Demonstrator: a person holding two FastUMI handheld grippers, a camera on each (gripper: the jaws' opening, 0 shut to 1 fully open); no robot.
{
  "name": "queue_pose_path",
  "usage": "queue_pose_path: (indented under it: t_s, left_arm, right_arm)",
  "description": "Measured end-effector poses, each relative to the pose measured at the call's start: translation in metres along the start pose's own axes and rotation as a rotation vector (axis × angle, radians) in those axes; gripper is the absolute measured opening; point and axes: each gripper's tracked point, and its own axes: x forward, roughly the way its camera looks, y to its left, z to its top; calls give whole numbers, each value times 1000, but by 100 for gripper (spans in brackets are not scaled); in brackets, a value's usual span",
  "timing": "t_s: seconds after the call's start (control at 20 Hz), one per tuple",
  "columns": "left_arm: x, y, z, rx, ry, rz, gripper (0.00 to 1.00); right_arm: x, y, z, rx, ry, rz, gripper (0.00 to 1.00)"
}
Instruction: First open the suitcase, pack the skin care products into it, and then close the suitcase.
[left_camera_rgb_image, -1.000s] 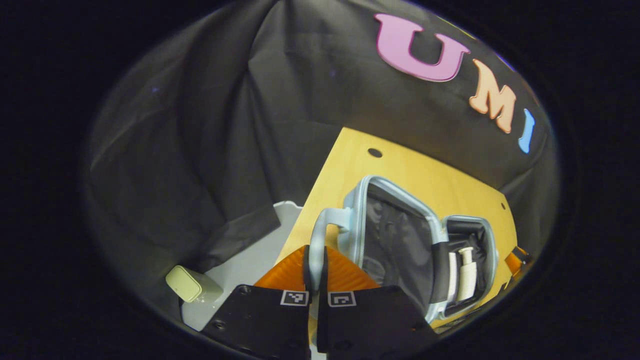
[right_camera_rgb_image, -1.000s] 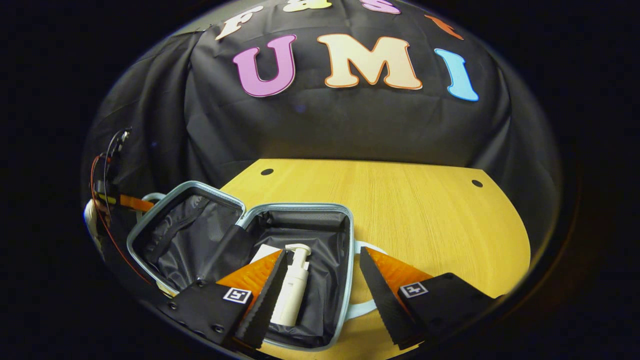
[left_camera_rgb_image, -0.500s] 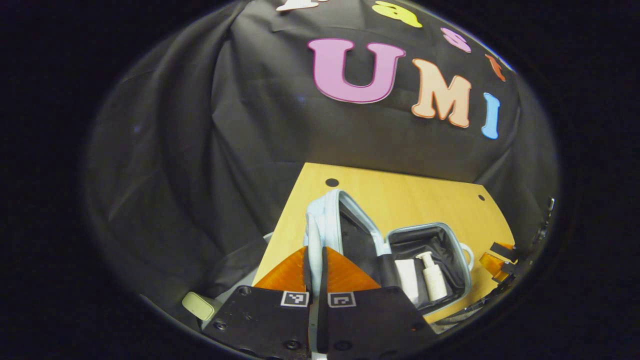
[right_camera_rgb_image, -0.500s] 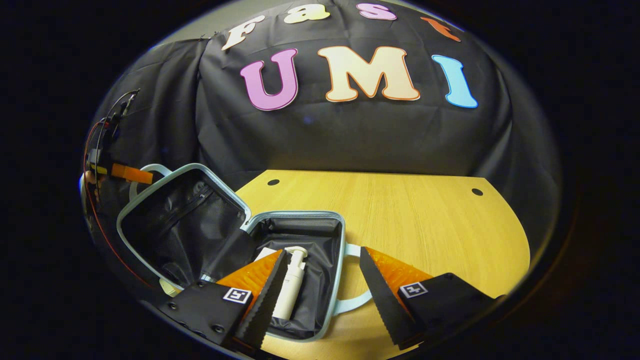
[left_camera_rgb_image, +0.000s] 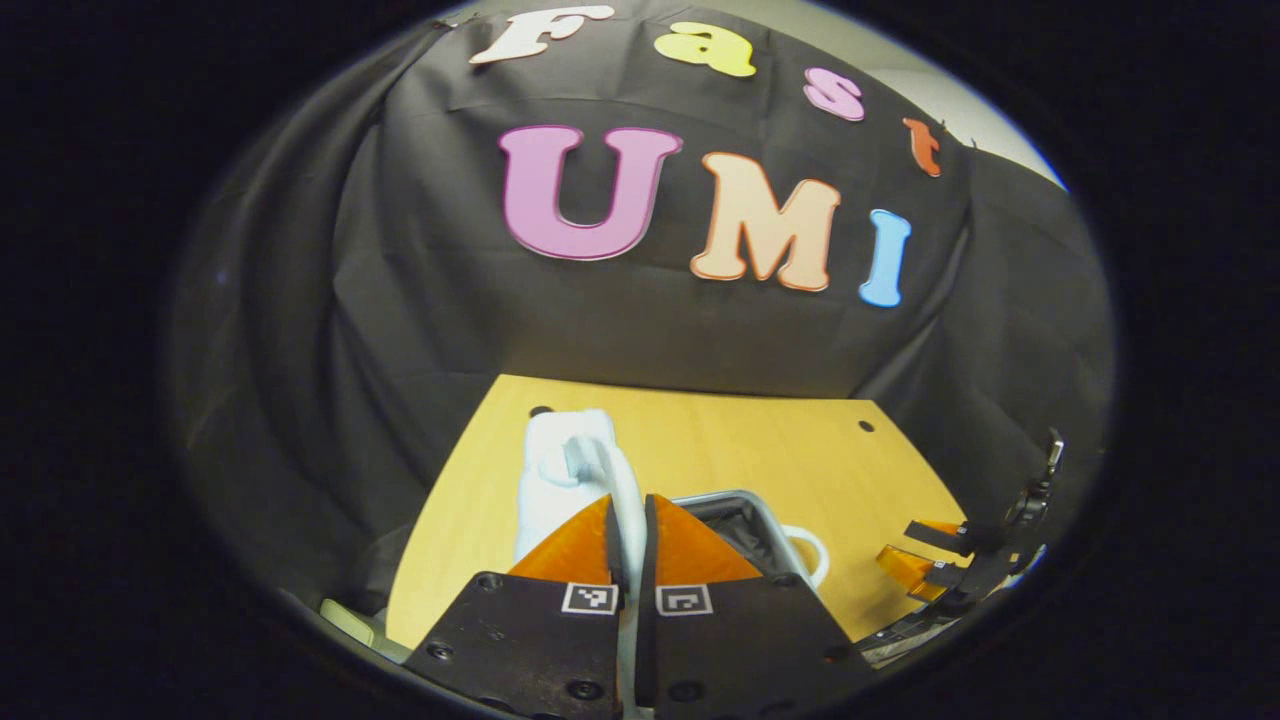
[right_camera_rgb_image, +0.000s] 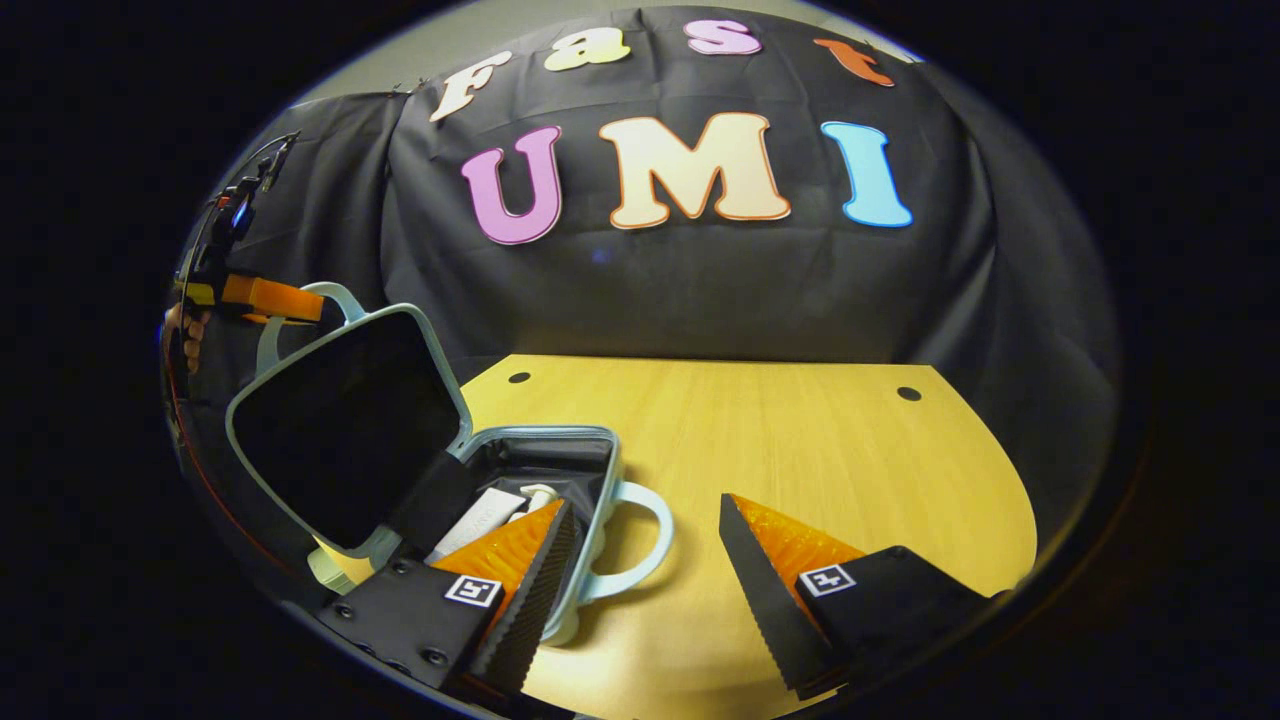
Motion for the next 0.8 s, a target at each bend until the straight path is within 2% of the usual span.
queue_pose_path:
  t_s: [0.25, 0.45, 0.55, 0.8]
  left_arm:
    - [27, -78, -13, -30, -17, -143, 2]
    - [50, -133, -40, -50, 30, -251, 2]
    - [62, -148, -48, -42, 30, -247, 2]
    - [83, -179, -91, 37, 118, -248, 2]
  right_arm:
    - [-24, -42, -3, 28, -12, -47, 92]
    - [-42, -72, -9, 32, -9, -88, 92]
    - [-50, -86, -9, 35, -9, -105, 92]
    - [-70, -124, -11, 43, -18, -162, 92]
